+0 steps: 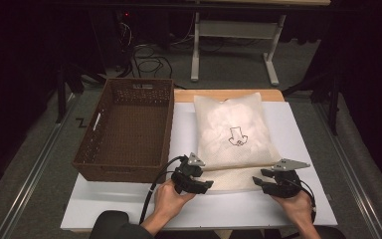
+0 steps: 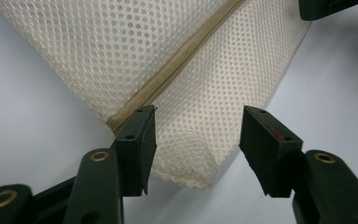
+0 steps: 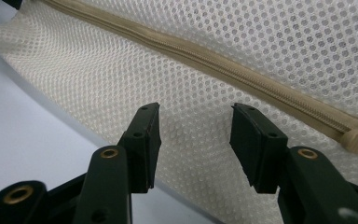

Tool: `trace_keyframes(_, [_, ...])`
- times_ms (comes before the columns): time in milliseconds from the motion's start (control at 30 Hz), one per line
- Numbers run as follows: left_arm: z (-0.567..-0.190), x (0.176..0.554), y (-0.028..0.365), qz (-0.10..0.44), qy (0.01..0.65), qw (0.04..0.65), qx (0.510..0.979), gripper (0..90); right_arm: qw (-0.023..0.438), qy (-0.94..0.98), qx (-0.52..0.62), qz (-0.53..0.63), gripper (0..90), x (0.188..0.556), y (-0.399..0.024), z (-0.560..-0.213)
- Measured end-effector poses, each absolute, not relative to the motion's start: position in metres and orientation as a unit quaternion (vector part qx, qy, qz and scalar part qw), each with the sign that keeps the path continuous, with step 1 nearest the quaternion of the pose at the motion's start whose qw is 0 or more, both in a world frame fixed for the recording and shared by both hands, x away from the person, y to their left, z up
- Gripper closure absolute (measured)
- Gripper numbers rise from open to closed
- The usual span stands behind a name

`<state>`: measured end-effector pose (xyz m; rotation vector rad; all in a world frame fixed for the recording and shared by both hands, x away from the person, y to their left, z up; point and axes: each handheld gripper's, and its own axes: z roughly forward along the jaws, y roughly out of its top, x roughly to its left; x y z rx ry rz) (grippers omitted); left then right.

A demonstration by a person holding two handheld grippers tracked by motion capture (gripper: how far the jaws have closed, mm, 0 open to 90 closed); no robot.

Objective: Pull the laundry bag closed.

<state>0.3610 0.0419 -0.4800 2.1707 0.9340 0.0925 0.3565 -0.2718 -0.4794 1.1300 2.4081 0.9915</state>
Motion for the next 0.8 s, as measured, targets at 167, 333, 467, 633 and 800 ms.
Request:
trace_keyframes(167, [-0.4834,0.3625,0.0432,0.032,0.370,0.377,0.849,45.5,0.148,0.840,0.390,0.348,51.8,0.3556,-0.2717,-0.4826])
trace_keyframes(333, [-0.4847,0.3624,0.0432,0.035,0.364,0.375,0.851,45.4,0.148,0.841,0.389,0.346,50.9,0.3554,-0.2720,-0.4833])
trace_keyframes(467, [-0.4869,0.3629,0.0424,0.033,0.366,0.375,0.851,45.2,0.151,0.840,0.388,0.348,50.1,0.3558,-0.2751,-0.4825])
trace_keyframes(633, [-0.4875,0.3630,0.0423,0.032,0.365,0.375,0.851,45.1,0.149,0.836,0.396,0.351,49.7,0.3565,-0.2784,-0.4824])
trace_keyframes(800, [-0.4879,0.3637,0.0427,0.030,0.363,0.373,0.853,45.1,0.148,0.837,0.395,0.349,49.2,0.3570,-0.2789,-0.4826])
